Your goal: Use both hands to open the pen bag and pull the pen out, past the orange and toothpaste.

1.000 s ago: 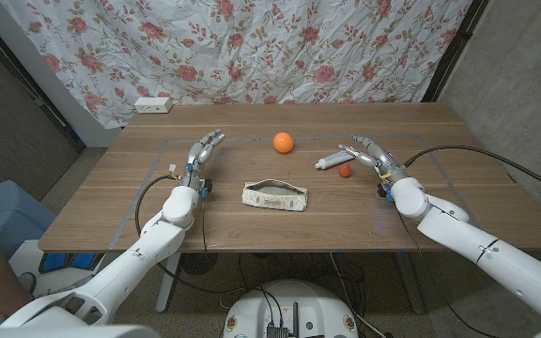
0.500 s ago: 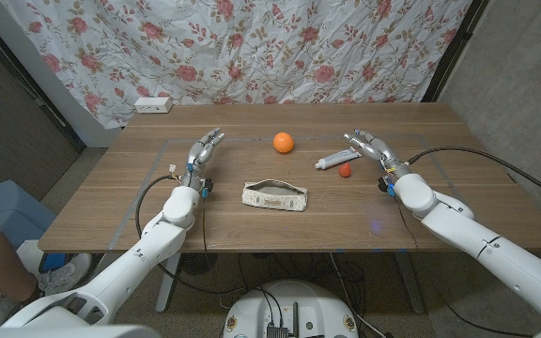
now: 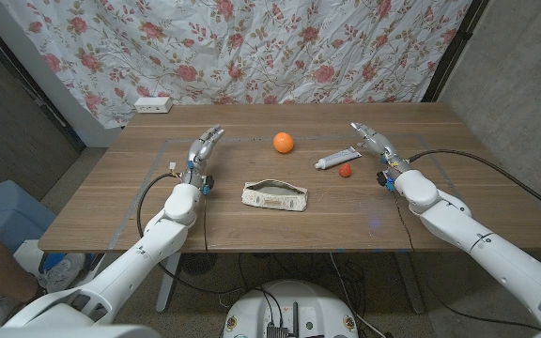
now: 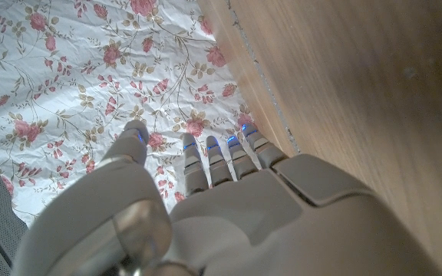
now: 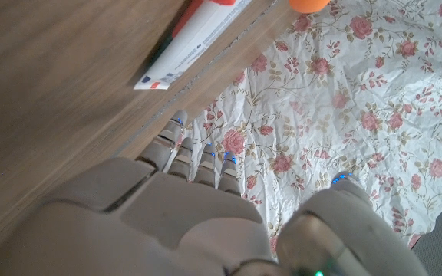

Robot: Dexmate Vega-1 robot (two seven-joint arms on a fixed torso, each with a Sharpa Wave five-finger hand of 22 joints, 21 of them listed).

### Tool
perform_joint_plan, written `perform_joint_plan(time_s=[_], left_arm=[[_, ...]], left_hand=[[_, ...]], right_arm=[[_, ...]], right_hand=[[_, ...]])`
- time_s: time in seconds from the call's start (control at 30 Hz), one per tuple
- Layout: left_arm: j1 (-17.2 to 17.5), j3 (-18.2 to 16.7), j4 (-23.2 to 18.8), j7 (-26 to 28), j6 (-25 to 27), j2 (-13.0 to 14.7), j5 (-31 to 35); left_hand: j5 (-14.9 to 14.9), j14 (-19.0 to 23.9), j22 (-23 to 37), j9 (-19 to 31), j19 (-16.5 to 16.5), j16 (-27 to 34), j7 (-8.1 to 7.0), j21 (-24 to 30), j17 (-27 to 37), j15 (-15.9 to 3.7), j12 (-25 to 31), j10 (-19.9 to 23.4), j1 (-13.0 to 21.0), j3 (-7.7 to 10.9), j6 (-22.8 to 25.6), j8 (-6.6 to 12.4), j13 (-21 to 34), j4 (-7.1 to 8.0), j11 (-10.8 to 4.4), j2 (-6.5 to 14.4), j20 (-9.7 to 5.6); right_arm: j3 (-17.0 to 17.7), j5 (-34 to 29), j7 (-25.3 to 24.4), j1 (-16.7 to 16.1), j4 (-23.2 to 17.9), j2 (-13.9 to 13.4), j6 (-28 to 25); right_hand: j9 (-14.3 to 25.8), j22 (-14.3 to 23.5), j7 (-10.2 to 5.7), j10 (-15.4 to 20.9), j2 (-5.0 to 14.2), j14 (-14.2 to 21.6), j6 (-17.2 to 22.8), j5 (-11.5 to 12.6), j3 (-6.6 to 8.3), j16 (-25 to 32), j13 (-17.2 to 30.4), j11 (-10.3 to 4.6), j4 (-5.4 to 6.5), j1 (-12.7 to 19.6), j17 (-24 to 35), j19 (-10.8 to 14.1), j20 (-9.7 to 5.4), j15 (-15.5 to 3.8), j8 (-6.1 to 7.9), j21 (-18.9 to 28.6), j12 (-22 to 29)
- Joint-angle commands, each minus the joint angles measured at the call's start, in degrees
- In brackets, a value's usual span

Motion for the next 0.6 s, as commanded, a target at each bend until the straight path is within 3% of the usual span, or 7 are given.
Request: perform_joint_plan(time_s=[0.03,0.3,0.6], left_arm=[[-1.31,-0.28,1.77,-2.34,-0.47,-1.41,-2.91],[-2.1,-0.46,3.75,-4.14,-1.48,-2.36,-4.79],[-2.29,-0.49,4.65,-6.0,-2.5,-2.46,-5.93]], left_hand=[[0.34,-0.5,0.17,0.18,-0.21,0.07,0.12,-0.11,0.24,-0.02,-0.03,-0.48,-1.04,0.08,-0.81,0.08,0.19,0.65,-0.03,0.26,-0.26],[0.5,-1.17,0.17,0.16,-0.9,0.1,0.86,-0.27,0.34,0.13,-0.2,-1.43,-2.66,0.4,-2.99,-0.08,0.17,1.69,0.48,1.45,-0.4],[0.66,-2.61,0.15,0.1,-2.73,0.01,2.21,-0.66,0.34,0.07,-0.36,-2.9,-4.8,0.78,-4.91,0.07,0.12,2.93,-0.31,1.97,-0.6]], right_arm=[[1.34,6.39,2.36,1.75,7.23,4.48,7.0],[1.86,9.14,3.04,1.95,8.88,6.32,8.95],[3.14,12.25,2.84,0.38,8.79,7.69,10.75]], right_hand=[[0.11,0.12,0.38,0.53,0.18,0.26,0.46,0.06,0.14,0.5,0.06,-0.08,0.62,-0.75,0.13,-0.13,-0.13,0.18,0.39,0.12,0.12],[0.04,0.11,0.12,1.38,0.87,0.54,1.0,-0.1,-0.07,0.56,-0.02,-0.67,1.29,-1.87,-0.03,-0.23,-0.11,-0.02,0.51,0.07,0.18],[-0.01,0.1,0.51,2.04,1.55,1.43,1.22,-0.23,-0.34,0.8,-0.11,-0.96,2.0,-3.11,-0.3,-1.19,-0.71,-0.74,0.48,-0.28,0.09]])
